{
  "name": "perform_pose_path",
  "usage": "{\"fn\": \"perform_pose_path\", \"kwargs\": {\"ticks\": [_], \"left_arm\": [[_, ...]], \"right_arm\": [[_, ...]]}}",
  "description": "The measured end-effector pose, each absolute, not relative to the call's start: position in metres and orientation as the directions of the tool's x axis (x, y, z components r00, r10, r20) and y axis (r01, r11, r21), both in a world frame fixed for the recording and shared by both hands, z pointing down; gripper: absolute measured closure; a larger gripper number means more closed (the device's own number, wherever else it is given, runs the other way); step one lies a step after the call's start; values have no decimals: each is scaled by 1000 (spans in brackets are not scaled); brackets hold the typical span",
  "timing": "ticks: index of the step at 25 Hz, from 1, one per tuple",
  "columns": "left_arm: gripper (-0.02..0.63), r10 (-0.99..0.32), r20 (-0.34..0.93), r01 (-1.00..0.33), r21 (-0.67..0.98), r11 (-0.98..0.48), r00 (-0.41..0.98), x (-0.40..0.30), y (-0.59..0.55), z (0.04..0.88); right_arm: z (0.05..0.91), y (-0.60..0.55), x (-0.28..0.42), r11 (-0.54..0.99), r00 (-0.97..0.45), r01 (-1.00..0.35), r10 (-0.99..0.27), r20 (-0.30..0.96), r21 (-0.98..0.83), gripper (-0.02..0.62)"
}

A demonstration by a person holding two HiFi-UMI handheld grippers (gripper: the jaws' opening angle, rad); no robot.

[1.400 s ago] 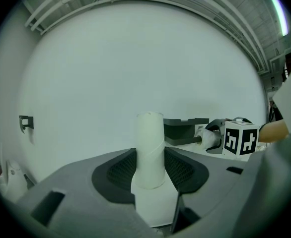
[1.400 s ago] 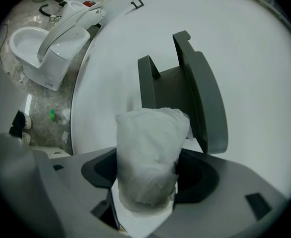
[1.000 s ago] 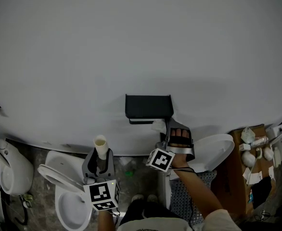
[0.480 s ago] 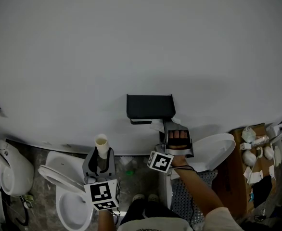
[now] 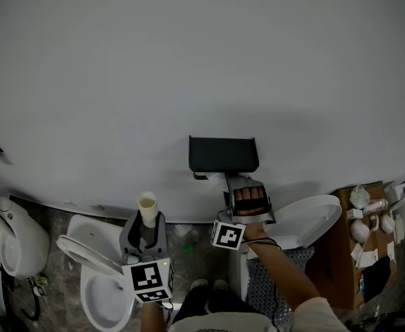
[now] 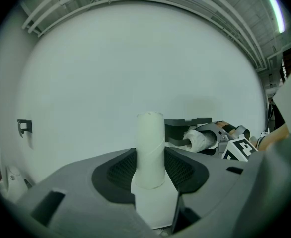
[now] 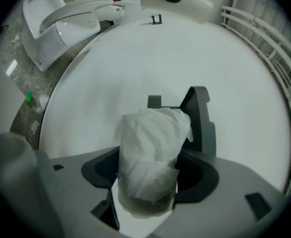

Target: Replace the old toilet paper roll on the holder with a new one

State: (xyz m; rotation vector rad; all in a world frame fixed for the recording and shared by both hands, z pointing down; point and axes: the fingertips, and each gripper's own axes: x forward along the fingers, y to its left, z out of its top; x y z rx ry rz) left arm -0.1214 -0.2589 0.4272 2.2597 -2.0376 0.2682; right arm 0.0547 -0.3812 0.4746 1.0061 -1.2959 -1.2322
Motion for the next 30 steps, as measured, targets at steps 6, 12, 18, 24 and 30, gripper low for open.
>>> {"fn": "perform_pose_path", "kwargs": {"ticks": [6, 12, 18, 24, 30], "left_arm": [[431, -979, 187, -993, -59, -99, 87, -127, -258, 426], [431, -980, 186, -995, -56, -82, 70, -133, -255, 426], [431, -980, 188, -995, -50, -81, 70, -134, -255, 428], [431, -979, 187, -995, -47, -91, 81, -129, -256, 427], [431, -982, 166, -993, -57, -103, 92, -123, -258, 420]], "right_arm": [[476, -374, 20, 130, -168, 77, -976, 141, 989, 287], [477, -377, 12, 155, -167, 53, -973, 162, 987, 285], [483, -375, 13, 173, -178, 47, -968, 179, 984, 264], [495, -364, 12, 247, -219, -26, -947, 236, 969, 159], [479, -329, 11, 303, -278, -180, -928, 247, 936, 177]]}}
